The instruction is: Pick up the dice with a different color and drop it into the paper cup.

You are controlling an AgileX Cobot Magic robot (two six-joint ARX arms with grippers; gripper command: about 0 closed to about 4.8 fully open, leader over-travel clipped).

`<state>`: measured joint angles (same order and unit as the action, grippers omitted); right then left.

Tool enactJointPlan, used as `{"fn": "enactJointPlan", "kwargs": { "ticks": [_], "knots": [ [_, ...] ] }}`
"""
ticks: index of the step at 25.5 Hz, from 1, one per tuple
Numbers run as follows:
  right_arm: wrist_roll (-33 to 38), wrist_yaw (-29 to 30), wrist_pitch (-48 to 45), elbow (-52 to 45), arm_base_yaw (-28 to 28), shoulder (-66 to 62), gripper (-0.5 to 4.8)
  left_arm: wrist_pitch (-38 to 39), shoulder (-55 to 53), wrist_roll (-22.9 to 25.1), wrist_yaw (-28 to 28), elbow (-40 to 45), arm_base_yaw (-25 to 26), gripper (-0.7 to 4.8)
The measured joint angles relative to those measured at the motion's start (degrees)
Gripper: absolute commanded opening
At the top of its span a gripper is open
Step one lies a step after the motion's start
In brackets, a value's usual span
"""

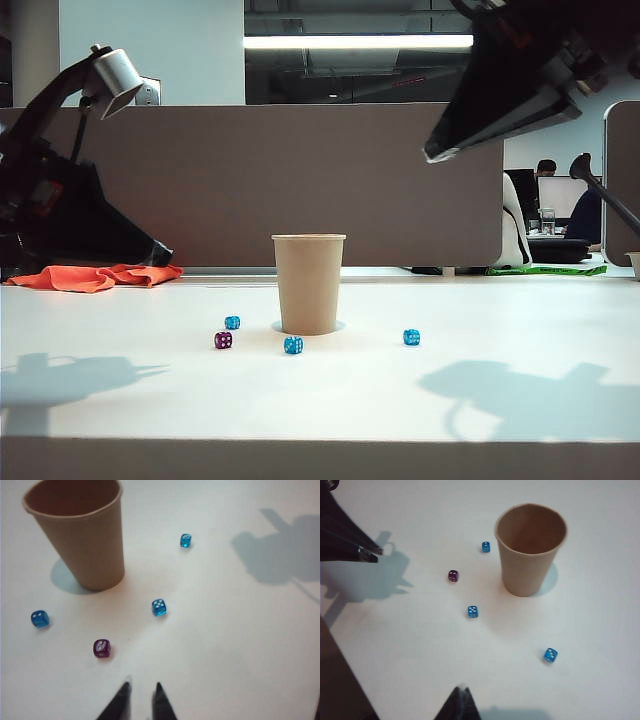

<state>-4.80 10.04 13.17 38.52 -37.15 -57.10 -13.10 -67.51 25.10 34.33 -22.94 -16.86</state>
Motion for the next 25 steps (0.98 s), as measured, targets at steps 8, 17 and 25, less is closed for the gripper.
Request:
{"fn": "enactJointPlan", "kwargs": {
  "ticks": [8,17,25],
  "knots": [
    [-0.1,-2.9,-0.4,0.0,-2.9,0.0,-0.02,-0.9,-0.2,10.9,-0.4,0.0,0.0,1.85],
    [-0.1,-3.0,-0.4,0.0,-2.8,0.0,-0.02,-2.3,-2.4,13.0,-2.6,0.0,0.0,1.82],
    [-0.1,-3.3,-0.4,0.0,-2.8,0.0,-0.02,-10.8,-9.1,9.2,-1.6,-0.3,0.0,1.74]
  ]
}}
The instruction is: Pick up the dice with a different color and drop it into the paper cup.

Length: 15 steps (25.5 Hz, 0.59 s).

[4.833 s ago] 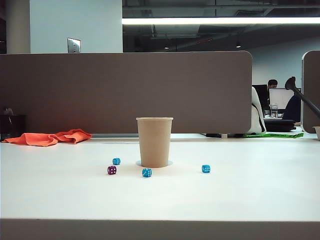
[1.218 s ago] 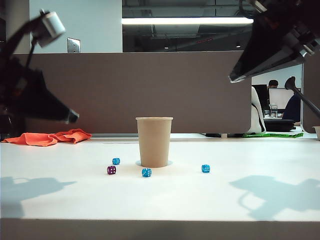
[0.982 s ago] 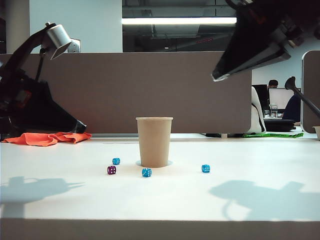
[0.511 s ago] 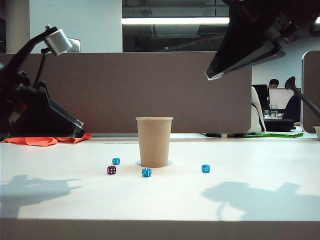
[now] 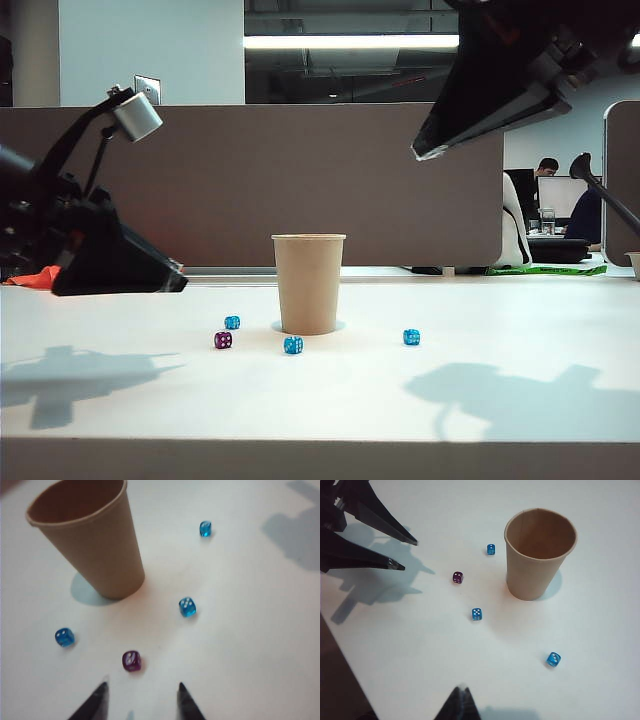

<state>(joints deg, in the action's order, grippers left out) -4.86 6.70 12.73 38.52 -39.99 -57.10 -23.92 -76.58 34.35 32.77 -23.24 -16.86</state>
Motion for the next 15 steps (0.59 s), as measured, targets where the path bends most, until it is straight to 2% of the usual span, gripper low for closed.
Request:
{"fn": "enactJointPlan", "kwargs": {
  "ticks": [7,15],
  "knots": [
    [0.0,-0.6,0.0,0.0,0.0,0.0,-0.02,-1.2,-6.1,-5.9,2.7,-4.9,0.0,1.41],
    [0.0,-0.7,0.0,0.0,0.0,0.0,-0.02,-0.3,-7.8,-7.6,2.7,-5.9,0.0,1.43]
  ]
}}
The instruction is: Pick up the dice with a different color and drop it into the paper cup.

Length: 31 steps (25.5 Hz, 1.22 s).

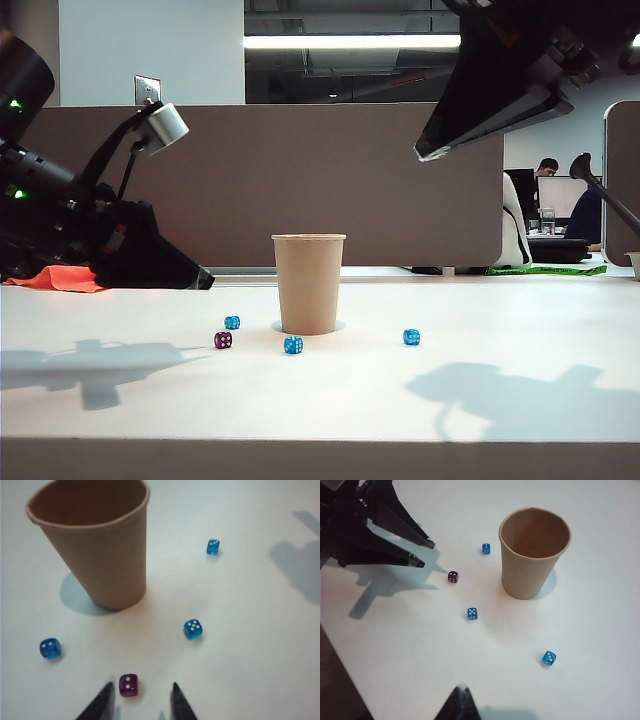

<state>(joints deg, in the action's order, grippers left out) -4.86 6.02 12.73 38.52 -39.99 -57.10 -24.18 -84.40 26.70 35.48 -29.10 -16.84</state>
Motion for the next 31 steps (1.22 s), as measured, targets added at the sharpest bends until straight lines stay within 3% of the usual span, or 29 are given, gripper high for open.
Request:
{"fn": "enactJointPlan", "kwargs": {
  "ticks": [11,31],
  "knots": [
    [0.0,0.0,0.0,0.0,0.0,0.0,-0.02,1.3,-1.1,0.0,-0.1,0.0,0.0,1.43],
    [0.0,0.0,0.0,0.0,0.0,0.0,-0.02,0.8,-3.6,6.9,-2.3,0.0,0.0,1.43]
  ]
}}
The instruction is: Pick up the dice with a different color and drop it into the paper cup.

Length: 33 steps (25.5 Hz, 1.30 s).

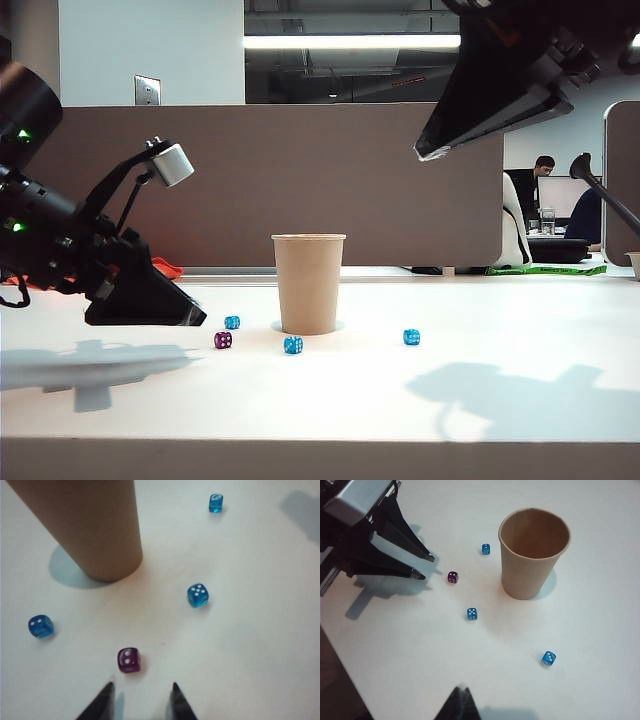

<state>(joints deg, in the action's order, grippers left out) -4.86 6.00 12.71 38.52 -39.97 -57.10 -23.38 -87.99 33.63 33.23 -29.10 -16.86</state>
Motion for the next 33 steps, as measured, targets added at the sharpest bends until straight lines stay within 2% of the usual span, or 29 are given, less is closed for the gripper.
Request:
{"fn": "enactJointPlan", "kwargs": {
  "ticks": [18,23,33],
  "knots": [
    [0.0,0.0,0.0,0.0,0.0,0.0,-0.02,-3.0,-4.1,0.2,-1.3,-4.0,0.0,1.43],
    [0.0,0.0,0.0,0.0,0.0,0.0,-0.02,-2.3,-4.5,0.0,2.3,-4.3,0.0,1.44],
    [0.0,0.0,0.0,0.0,0.0,0.0,-0.02,-1.3,-5.8,0.2,2.4,-4.3,0.0,1.44]
  ]
}}
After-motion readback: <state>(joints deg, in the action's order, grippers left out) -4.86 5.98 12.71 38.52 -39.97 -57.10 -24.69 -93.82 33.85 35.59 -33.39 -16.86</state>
